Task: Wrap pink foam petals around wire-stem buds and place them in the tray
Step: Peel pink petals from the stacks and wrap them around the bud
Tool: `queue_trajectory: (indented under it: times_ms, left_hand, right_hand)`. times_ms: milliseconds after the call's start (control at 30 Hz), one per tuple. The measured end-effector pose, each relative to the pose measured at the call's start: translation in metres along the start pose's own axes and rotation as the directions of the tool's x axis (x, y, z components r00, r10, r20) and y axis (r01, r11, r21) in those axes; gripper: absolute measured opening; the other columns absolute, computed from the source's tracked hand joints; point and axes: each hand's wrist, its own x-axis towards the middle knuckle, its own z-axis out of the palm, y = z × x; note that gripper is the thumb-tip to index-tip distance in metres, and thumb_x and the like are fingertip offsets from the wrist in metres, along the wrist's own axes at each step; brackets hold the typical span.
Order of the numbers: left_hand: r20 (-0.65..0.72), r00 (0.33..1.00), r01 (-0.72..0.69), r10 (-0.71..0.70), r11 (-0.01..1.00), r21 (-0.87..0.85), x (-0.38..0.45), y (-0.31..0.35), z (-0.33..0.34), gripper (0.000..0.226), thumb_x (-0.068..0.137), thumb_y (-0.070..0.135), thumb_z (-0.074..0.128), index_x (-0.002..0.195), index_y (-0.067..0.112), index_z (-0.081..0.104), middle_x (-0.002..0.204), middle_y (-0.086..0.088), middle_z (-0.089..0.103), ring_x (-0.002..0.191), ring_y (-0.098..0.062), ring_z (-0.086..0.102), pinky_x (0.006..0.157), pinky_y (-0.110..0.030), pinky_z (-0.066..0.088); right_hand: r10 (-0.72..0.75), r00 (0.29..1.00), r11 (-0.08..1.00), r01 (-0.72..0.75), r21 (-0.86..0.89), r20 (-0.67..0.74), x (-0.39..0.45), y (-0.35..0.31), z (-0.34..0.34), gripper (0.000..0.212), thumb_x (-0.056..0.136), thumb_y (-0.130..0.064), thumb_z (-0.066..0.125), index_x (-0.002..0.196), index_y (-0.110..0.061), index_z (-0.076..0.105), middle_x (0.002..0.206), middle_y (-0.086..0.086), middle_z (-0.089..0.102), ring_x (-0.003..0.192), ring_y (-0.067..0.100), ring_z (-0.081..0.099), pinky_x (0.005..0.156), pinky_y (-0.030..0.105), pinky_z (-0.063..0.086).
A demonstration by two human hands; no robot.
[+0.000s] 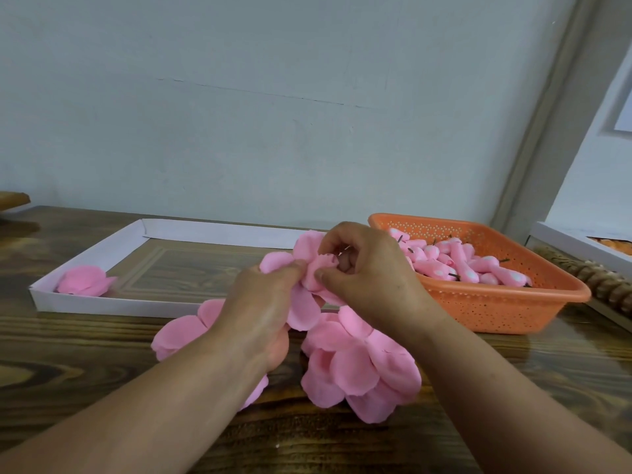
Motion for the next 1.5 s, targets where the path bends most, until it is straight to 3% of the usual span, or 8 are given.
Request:
queue_trajectory:
  times_ms: [167, 367, 533, 700, 900, 1167, 1333, 1500]
  left_hand:
    - [-0.010, 1.000, -0.005, 0.006, 0.999, 0.048, 0.001, -0.001, -0.001, 0.015, 0.090, 0.005, 0.058, 0.082, 0.013, 0.069, 0.071, -0.004, 0.072, 0.062, -0.016, 0.069, 0.049, -0.026, 0.052]
    - [0.019, 1.000, -0.023, 0.021, 0.996, 0.092, -0.001, 0.000, -0.001, 0.025, 0.091, 0.012, 0.060, 0.070, 0.021, 0.070, 0.069, 0.001, 0.072, 0.066, -0.015, 0.067, 0.060, -0.030, 0.048]
    - [0.055, 0.998, -0.031, 0.025, 0.995, 0.098, -0.003, 0.001, -0.001, 0.028, 0.091, 0.013, 0.060, 0.066, 0.020, 0.070, 0.071, 0.000, 0.072, 0.067, -0.017, 0.066, 0.060, -0.029, 0.049]
    - [0.062, 0.997, -0.046, 0.039, 0.992, 0.119, -0.003, -0.001, -0.002, 0.020, 0.091, 0.012, 0.060, 0.074, 0.017, 0.069, 0.077, -0.005, 0.070, 0.074, -0.022, 0.064, 0.062, -0.031, 0.048]
    - [0.106, 0.994, -0.045, 0.032, 0.991, 0.124, -0.006, 0.001, -0.001, 0.015, 0.083, -0.001, 0.062, 0.078, 0.013, 0.067, 0.074, -0.004, 0.070, 0.069, -0.018, 0.067, 0.058, -0.028, 0.051]
    - [0.161, 0.985, -0.082, 0.057, 0.984, 0.156, -0.009, 0.001, -0.001, 0.017, 0.087, 0.000, 0.061, 0.087, 0.013, 0.072, 0.085, -0.007, 0.075, 0.079, -0.019, 0.071, 0.065, -0.025, 0.055]
    - [0.160, 0.985, -0.100, 0.067, 0.974, 0.204, -0.009, 0.003, -0.001, 0.022, 0.088, 0.006, 0.062, 0.075, 0.018, 0.074, 0.074, -0.001, 0.073, 0.071, -0.013, 0.067, 0.073, -0.030, 0.056]
    - [0.232, 0.972, -0.065, 0.034, 0.990, 0.127, -0.013, 0.005, -0.001, 0.010, 0.068, 0.021, 0.071, 0.077, 0.018, 0.074, 0.078, 0.004, 0.074, 0.069, -0.009, 0.070, 0.062, -0.025, 0.057]
  right_hand:
    - [-0.003, 1.000, 1.000, 0.003, 0.010, -0.007, 0.000, 0.000, -0.001, 0.021, 0.075, -0.001, 0.067, 0.076, -0.019, 0.057, 0.065, -0.014, 0.048, 0.053, -0.002, 0.045, 0.052, 0.011, 0.036]
    - [-0.015, 1.000, 0.997, 0.013, 0.075, 0.018, 0.003, 0.004, -0.005, 0.018, 0.073, 0.002, 0.069, 0.075, -0.012, 0.059, 0.107, -0.013, 0.047, 0.058, 0.002, 0.047, 0.059, 0.008, 0.039]
    - [0.058, 0.998, 0.984, -0.058, 0.167, 0.006, 0.006, 0.012, -0.007, 0.024, 0.071, 0.001, 0.071, 0.075, -0.018, 0.058, 0.073, -0.003, 0.060, 0.060, 0.008, 0.051, 0.062, 0.032, 0.049]
    - [0.072, 0.997, 0.972, -0.075, 0.225, 0.021, 0.006, 0.015, -0.006, 0.039, 0.072, 0.002, 0.071, 0.086, -0.030, 0.055, 0.076, -0.006, 0.059, 0.067, 0.012, 0.055, 0.067, 0.029, 0.051]
    - [0.075, 0.997, 0.984, -0.075, 0.162, 0.006, 0.005, 0.016, -0.008, 0.022, 0.072, -0.004, 0.074, 0.068, -0.020, 0.059, 0.054, -0.012, 0.047, 0.047, 0.002, 0.039, 0.048, 0.015, 0.034]
    - [0.096, 0.993, 0.979, -0.081, 0.186, -0.074, 0.005, 0.017, 0.000, 0.024, 0.072, -0.006, 0.074, 0.063, -0.017, 0.055, 0.053, -0.006, 0.049, 0.046, 0.005, 0.039, 0.048, 0.025, 0.037]
    - [0.079, 0.994, 0.956, -0.097, 0.279, 0.075, 0.004, 0.017, -0.006, 0.018, 0.074, 0.003, 0.070, 0.077, -0.014, 0.064, 0.073, 0.012, 0.067, 0.065, 0.017, 0.059, 0.067, 0.039, 0.055]
    - [0.065, 0.993, 0.912, -0.100, 0.399, 0.101, 0.004, 0.026, -0.015, 0.015, 0.077, 0.009, 0.066, 0.080, -0.006, 0.065, 0.076, 0.019, 0.064, 0.070, 0.025, 0.057, 0.069, 0.040, 0.048]
